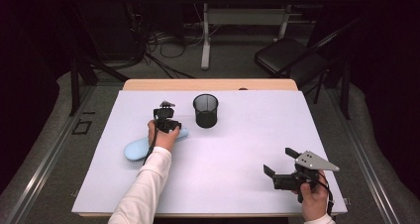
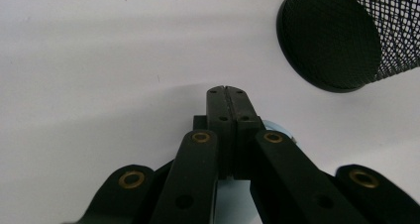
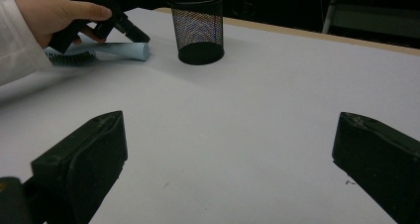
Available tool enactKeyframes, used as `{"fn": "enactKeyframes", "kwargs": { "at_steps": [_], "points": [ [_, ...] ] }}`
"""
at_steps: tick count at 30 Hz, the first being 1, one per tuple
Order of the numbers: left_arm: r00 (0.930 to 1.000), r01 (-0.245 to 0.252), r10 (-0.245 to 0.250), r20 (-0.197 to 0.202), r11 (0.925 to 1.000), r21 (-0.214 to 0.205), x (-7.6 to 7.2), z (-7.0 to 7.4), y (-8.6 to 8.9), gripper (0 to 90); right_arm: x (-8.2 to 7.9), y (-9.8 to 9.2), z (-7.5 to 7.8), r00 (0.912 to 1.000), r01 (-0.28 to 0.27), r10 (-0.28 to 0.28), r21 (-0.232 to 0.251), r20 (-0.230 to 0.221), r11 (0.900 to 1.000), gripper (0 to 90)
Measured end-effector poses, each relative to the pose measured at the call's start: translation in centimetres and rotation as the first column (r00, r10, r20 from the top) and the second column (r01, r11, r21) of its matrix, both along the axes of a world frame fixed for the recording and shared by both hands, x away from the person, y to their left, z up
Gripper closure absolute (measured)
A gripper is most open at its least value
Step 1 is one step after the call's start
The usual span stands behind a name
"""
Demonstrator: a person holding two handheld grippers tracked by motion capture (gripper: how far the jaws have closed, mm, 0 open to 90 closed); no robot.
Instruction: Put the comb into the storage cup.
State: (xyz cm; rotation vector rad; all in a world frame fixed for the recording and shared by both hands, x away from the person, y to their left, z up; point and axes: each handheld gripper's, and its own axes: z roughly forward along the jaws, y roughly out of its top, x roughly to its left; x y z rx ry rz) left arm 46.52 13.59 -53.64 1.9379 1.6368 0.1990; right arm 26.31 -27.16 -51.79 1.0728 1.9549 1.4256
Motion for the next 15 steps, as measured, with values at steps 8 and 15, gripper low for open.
{"fn": "enactKeyframes", "kwargs": {
  "at_steps": [8,15],
  "points": [
    [0.9994,0.030,-0.030,-0.015,0.9995,-0.001,-0.35,0.04,-0.20,90.0,-0.02,0.06,-0.05,1.0000,-0.002,0.002,-0.010,-0.004,1.0000,0.3],
    [0.9983,0.056,-0.056,-0.018,0.9984,0.010,-0.93,-0.01,-0.53,90.0,-0.35,-0.22,0.00,1.0000,0.010,-0.010,0.001,-0.001,1.0000,0.3]
  ]
}}
